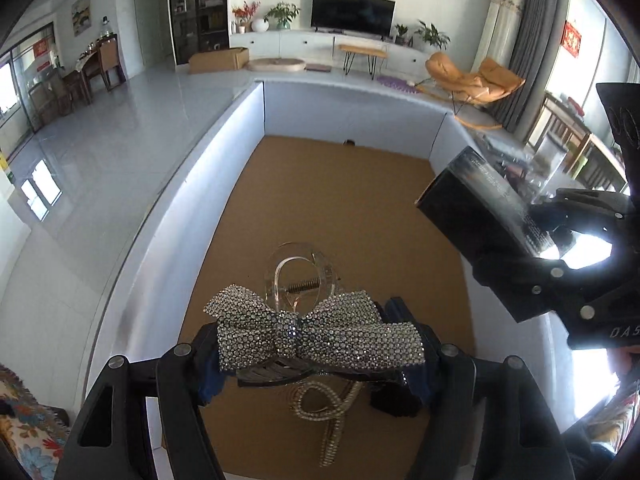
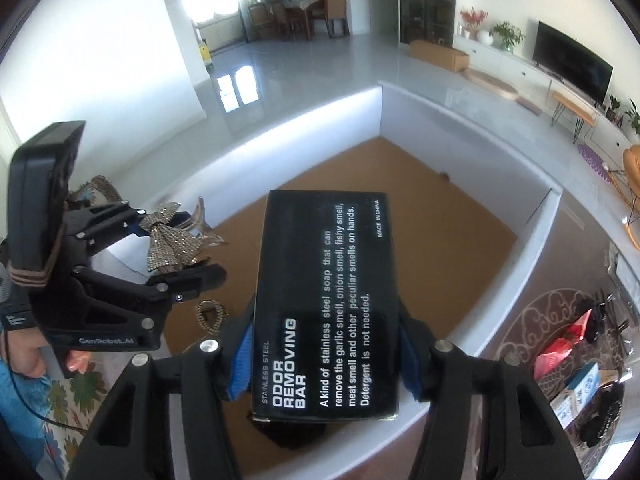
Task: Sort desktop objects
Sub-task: 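Carry the bow clip and odor bar box into the cardboard bin and release both, then bring both tools back over the table items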
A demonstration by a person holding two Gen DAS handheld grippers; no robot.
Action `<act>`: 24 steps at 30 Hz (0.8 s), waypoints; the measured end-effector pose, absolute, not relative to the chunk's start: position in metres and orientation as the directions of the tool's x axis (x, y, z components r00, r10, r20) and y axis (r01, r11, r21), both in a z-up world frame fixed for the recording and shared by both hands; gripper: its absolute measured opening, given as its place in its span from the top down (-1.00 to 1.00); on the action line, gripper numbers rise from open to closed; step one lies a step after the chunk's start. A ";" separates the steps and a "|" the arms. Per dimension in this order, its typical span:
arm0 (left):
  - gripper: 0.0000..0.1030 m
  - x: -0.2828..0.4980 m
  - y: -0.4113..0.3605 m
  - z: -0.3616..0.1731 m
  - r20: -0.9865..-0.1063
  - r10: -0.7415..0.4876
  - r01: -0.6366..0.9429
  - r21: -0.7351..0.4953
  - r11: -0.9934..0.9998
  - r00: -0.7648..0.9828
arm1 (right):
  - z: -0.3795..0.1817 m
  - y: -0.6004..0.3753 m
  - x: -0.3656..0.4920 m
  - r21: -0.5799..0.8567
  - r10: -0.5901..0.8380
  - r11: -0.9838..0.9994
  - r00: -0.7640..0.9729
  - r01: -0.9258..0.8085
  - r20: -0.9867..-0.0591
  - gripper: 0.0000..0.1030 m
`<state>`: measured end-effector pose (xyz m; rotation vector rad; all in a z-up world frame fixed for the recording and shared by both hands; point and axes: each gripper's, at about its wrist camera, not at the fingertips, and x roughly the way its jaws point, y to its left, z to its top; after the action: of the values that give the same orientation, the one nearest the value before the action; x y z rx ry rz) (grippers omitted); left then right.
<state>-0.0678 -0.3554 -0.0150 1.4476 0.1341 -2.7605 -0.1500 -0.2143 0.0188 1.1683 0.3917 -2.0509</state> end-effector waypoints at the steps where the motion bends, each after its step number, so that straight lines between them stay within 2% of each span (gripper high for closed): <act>1: -0.35 -0.071 -0.355 -0.018 -0.832 0.022 0.054 -0.062 -0.997 -0.555 | 0.014 -0.217 -0.151 0.090 -0.441 -0.689 -0.318 0.719 -0.839 -0.14; 4: -0.39 -0.086 -0.354 -0.029 -0.868 0.007 0.066 -0.046 -0.997 -0.497 | 0.003 -0.226 -0.152 0.092 -0.438 -0.689 -0.313 0.718 -0.843 -0.16; 6: -0.44 -0.092 -0.356 -0.034 -0.889 -0.006 0.081 -0.035 -0.996 -0.458 | 0.000 -0.231 -0.154 0.099 -0.442 -0.691 -0.309 0.716 -0.842 -0.25; 8: -0.62 -0.095 -0.357 -0.039 -0.904 0.006 0.085 -0.047 -0.995 -0.428 | 0.003 -0.232 -0.154 0.100 -0.450 -0.692 -0.319 0.715 -0.834 -0.79; 9: -0.75 -0.096 -0.358 -0.039 -0.908 0.006 0.088 -0.047 -0.995 -0.420 | 0.007 -0.232 -0.153 0.103 -0.460 -0.692 -0.327 0.715 -0.825 -0.87; 16: -0.81 -0.084 -0.355 -0.034 -0.882 -0.058 0.127 -0.002 -0.992 -0.468 | 0.032 -0.206 -0.139 0.077 -0.501 -0.692 -0.401 0.717 -0.767 -0.90; 21: -0.81 -0.073 -0.353 -0.025 -0.838 -0.073 0.147 -0.009 -0.989 -0.541 | 0.041 -0.134 -0.127 0.030 -0.482 -0.744 -0.504 0.668 -0.716 -0.92; 24: -0.81 -0.062 -0.345 -0.016 -0.802 -0.071 0.161 -0.031 -0.986 -0.593 | 0.030 -0.080 -0.126 -0.021 -0.423 -0.791 -0.570 0.611 -0.704 -0.96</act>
<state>-0.0616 -0.3449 -0.0158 1.3464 0.1515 -2.6894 -0.1264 -0.0796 0.0304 0.9512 0.3515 -2.3316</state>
